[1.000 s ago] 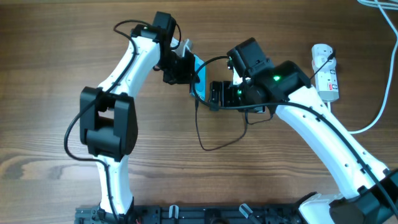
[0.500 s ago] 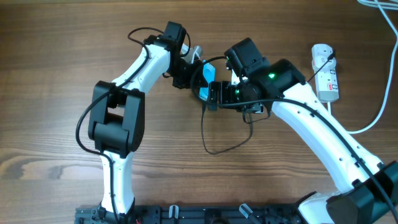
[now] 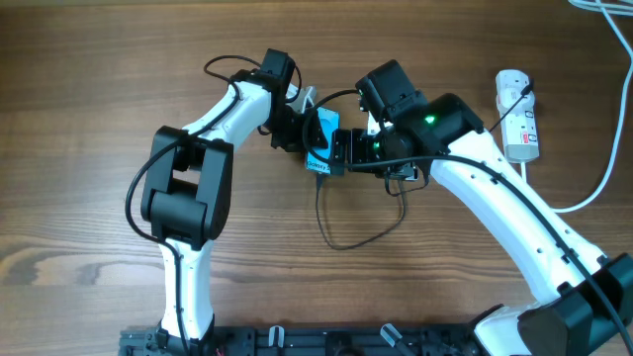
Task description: Plug charger to phone and switch on socket
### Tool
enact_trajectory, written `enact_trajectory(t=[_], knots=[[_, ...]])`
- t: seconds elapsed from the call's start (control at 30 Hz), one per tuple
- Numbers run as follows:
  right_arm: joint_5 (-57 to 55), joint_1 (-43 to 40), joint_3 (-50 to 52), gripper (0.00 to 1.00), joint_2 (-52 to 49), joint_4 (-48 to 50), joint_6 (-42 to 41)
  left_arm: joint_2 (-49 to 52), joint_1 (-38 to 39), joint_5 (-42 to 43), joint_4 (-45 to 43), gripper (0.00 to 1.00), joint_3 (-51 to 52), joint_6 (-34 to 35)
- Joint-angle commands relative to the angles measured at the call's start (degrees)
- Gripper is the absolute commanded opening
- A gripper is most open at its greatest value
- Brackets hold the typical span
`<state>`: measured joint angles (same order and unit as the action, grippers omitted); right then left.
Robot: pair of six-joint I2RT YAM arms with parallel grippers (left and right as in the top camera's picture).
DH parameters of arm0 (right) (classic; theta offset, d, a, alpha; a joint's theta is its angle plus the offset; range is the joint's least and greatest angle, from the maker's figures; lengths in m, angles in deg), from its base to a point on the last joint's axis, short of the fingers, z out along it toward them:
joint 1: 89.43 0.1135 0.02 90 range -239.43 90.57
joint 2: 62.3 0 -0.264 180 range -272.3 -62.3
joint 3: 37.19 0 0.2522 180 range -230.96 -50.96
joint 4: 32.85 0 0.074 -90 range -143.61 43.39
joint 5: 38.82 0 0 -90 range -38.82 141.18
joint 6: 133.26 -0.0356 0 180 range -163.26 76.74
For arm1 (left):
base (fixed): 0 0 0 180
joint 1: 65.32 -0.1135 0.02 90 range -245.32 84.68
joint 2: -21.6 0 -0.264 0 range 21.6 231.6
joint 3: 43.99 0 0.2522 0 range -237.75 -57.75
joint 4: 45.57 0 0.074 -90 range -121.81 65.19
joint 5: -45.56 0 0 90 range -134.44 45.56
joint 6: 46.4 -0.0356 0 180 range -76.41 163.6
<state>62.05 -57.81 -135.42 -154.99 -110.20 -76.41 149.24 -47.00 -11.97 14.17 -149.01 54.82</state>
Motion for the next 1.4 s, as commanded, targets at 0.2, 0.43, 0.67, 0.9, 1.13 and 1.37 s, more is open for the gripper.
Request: enact_trajectory(t=[0.2,0.43,0.67,0.9,1.13,1.37], knots=[[-5.25,-0.02,0.61,1.0,-0.76,-0.31,-0.22,0.52,0.04,-10.47,3.45,0.69,0.42,-0.46],[-12.87,-2.12,0.59,1.0,-0.74,-2.78,-0.04,-0.09,-0.17,-19.65,7.72,1.0,0.39,1.81],[-16.35,-18.82,0.48,1.0,-0.74,-2.69,0.13,-13.16,-3.37,-22.34,7.65,1.0,0.39,4.9],[-20.61,-35.8,1.57,1.0,-0.76,5.99,0.2,-29.29,-6.27,-23.39,5.05,1.0,0.39,4.66],[-23.3,-47.28,6.19,1.0,-0.76,16.37,1.95,-30.45,-6.29,-23.39,5.07,1.0,0.42,4.66],[-23.32,-52.78,14.08,1.0,-2.16,32.02,11.06,-30.45,-6.29,-23.39,5.07,1.0,0.42,4.66]])
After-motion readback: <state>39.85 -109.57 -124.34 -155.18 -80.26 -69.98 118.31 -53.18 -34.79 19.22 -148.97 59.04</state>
